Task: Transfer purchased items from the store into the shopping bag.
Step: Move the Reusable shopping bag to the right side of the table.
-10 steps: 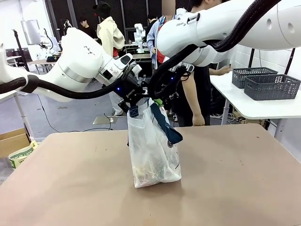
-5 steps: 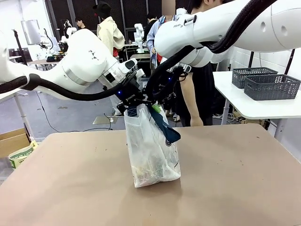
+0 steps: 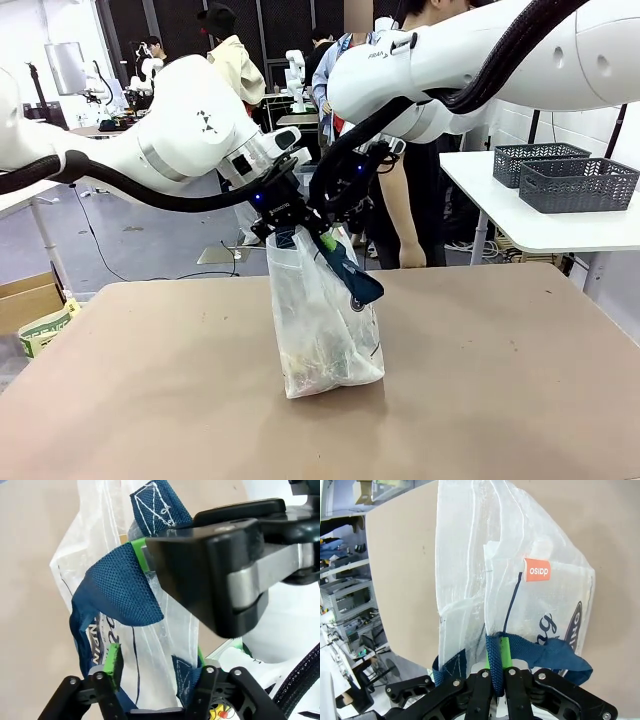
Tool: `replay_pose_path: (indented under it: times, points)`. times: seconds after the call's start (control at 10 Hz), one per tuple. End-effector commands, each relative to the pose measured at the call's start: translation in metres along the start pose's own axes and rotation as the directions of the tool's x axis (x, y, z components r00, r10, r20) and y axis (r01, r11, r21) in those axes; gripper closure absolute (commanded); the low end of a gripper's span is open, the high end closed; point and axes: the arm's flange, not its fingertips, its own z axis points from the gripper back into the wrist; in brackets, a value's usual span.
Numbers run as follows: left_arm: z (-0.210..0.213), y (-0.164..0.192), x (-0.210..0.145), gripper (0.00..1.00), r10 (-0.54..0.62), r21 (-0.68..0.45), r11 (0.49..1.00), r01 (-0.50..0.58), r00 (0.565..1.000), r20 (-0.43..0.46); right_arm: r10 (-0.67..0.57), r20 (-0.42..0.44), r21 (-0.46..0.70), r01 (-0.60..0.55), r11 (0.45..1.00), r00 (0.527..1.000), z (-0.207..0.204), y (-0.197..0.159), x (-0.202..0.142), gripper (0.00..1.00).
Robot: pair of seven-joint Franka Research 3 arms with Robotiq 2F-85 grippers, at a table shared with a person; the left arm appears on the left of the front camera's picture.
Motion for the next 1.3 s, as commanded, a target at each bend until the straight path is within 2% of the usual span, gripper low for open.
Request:
replay_pose_path:
  times: [0.0,0.1,1.2]
  points:
    - [-0.001,-0.005,0.002,0.95,0.006,0.020,1.000,-0.006,1.000,0.010,0.018,-0.006,0.032,-0.018,0.999,1.000,0.001,0.001,0.004,1.00]
    - [-0.001,-0.006,0.002,1.00,0.002,0.019,1.000,-0.002,1.000,0.011,0.020,-0.006,0.031,-0.020,0.999,1.000,0.001,0.001,0.003,1.00]
    - [0.006,-0.022,-0.005,1.00,-0.022,0.109,0.994,0.020,1.000,0.017,0.033,-0.010,0.034,-0.033,0.999,0.999,-0.001,-0.002,-0.012,1.00]
